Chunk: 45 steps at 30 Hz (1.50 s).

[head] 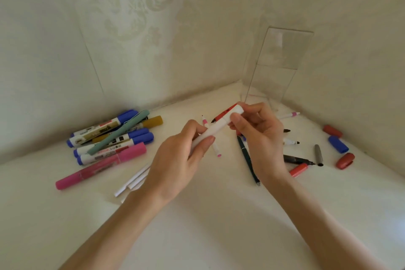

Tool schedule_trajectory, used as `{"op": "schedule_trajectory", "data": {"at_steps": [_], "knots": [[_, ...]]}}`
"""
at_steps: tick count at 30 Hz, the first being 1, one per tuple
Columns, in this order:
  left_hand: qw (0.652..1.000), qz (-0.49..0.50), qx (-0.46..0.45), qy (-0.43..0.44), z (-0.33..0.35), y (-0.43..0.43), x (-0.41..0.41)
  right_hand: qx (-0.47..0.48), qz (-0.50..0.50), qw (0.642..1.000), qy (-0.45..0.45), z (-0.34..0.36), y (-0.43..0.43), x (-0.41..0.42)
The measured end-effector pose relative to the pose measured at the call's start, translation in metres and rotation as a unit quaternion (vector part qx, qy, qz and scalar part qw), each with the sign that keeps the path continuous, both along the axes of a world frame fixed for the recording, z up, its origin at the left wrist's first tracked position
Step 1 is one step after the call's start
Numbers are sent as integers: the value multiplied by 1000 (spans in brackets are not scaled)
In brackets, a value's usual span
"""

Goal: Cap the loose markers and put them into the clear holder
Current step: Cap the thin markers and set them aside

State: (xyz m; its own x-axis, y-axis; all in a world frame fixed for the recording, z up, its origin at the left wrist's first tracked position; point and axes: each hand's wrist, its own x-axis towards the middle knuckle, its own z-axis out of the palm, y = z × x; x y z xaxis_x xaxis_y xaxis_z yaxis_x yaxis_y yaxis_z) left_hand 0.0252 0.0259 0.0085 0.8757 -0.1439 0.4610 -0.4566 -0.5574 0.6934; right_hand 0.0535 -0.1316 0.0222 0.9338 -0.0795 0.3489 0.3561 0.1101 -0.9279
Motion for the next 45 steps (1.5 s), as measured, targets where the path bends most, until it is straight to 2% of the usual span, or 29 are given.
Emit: {"op": "schedule_trajectory", "data": {"at_steps": [6,8,10,12,16,20,25,27,29,32,34,37,40,43,45], "knots": [[1000,12,13,0,5,4,-9,49,-3,999,-9,5,16,-11],[997,24,66,7,7,15,-12,-10,-7,1000,18,-2,14,-18],[984,65,169,5,11,29,-13,-152,-8,986,63,-11,10,-23],[967,133,216,-19,13,43,-12,-241,-23,968,68,-14,6,-25],[938,254,236,1,2,65,-13,-256,-79,963,31,2,-10,-20],[922,275,269,40,-15,75,-17,-214,-140,964,71,7,-37,-14],[887,307,339,67,-10,62,-10,-279,-182,940,79,-7,-69,-15],[891,291,346,36,-6,47,-1,-280,-190,937,90,-12,-84,-13],[911,268,313,20,-1,26,8,-282,-221,929,90,-14,-100,-8],[936,247,249,33,3,-8,26,-259,-283,919,93,-11,-130,3],[931,248,260,57,1,-26,40,-278,-316,900,115,-7,-150,13],[904,254,322,121,-3,-40,61,-371,-247,882,152,-3,-162,35],[895,255,324,169,-7,-41,72,-439,-142,873,160,3,-148,55],[902,255,301,173,-9,-38,79,-546,-75,813,186,5,-125,73],[905,252,297,172,-10,-37,81,-590,-77,778,201,3,-114,83]]}}
